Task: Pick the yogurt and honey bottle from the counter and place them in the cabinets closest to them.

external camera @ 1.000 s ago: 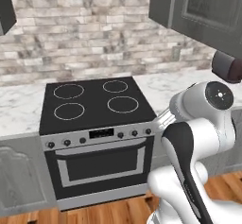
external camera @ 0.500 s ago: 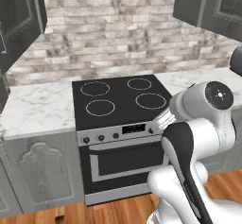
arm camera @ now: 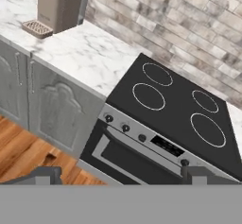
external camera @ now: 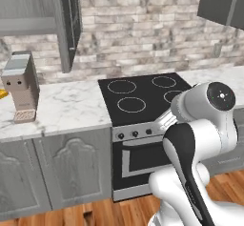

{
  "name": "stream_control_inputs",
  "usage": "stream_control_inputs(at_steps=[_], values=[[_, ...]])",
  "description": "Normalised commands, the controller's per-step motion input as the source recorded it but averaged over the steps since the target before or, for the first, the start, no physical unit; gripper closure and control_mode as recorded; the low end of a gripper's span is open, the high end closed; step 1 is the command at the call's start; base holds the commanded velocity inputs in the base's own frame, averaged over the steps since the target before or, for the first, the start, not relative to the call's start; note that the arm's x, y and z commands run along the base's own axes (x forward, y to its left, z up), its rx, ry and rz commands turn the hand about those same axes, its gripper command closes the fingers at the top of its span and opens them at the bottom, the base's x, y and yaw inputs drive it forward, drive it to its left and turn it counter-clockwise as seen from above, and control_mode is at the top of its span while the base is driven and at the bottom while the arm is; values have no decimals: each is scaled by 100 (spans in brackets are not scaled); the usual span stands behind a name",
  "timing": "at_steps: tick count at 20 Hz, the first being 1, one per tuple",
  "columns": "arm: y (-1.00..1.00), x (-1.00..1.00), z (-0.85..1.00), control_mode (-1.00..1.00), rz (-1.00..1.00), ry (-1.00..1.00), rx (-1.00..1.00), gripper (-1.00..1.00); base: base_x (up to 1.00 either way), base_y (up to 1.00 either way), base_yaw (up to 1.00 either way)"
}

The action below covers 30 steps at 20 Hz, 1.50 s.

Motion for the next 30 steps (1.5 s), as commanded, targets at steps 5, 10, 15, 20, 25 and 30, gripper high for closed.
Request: stream_control_inputs(at_steps=[5, 10, 15, 20, 25, 30], values=[[0, 0, 0, 100, 0, 0, 0, -100, -32, 73, -4], [0, 0, 0, 100, 0, 0, 0, -100, -38, 73, -4], [0, 0, 0, 100, 0, 0, 0, -100, -38, 74, -5], [0, 0, 0, 100, 0, 0, 0, -100, -22, 78, -5], [0, 0, 0, 100, 0, 0, 0, -100, -8, 74, -4], [0, 0, 0, 100, 0, 0, 0, -100, 0, 15, -1]])
